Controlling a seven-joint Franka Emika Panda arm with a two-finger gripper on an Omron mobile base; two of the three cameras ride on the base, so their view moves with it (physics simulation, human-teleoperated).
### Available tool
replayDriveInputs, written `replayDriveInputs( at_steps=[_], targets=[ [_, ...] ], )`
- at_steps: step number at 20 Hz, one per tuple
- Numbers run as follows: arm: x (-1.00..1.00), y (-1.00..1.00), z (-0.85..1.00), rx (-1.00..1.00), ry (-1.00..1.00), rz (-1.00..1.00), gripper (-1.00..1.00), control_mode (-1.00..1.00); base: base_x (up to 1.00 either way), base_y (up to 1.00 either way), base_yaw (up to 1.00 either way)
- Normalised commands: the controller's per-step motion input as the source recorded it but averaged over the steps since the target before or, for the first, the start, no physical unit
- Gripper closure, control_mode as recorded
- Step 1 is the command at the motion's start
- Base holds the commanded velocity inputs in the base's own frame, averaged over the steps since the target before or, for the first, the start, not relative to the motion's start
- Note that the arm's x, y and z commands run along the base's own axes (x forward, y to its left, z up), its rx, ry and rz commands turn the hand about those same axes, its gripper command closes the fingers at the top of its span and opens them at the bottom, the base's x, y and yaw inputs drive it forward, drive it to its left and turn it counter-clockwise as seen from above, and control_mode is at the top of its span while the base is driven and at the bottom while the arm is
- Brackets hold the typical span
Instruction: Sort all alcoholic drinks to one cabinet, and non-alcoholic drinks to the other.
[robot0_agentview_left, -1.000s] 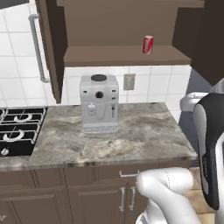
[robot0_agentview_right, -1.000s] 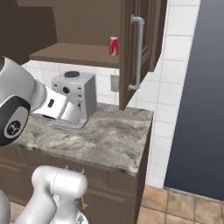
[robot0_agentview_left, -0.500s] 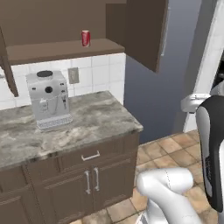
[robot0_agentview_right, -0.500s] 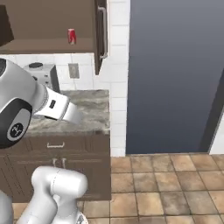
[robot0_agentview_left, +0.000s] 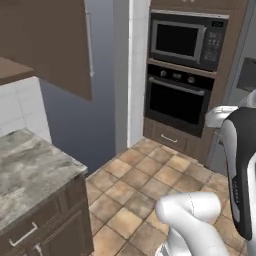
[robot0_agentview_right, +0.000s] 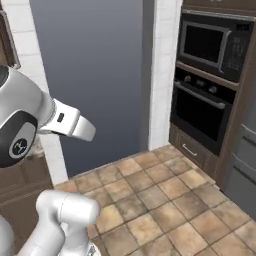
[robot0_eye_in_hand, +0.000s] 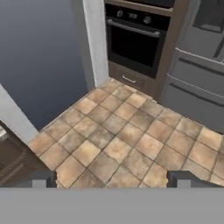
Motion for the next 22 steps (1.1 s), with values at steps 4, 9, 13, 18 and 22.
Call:
replayDriveInputs(
  at_steps=[4,9,13,18,22],
  targets=[
    [0.0,0.0,0.0,0.0,0.0,0.0,-1.0,1.0,0.18,-0.68,-0.65],
    [0.0,0.0,0.0,0.0,0.0,0.0,-1.0,1.0,0.2,-0.95,-0.51],
    [0.0,0.0,0.0,0.0,0.0,0.0,-1.0,1.0,0.05,-1.0,-0.41],
    [0.0,0.0,0.0,0.0,0.0,0.0,-1.0,1.0,0.23,-1.0,-0.35],
    [0.0,0.0,0.0,0.0,0.0,0.0,-1.0,1.0,0.44,-1.0,-0.28]
  ],
)
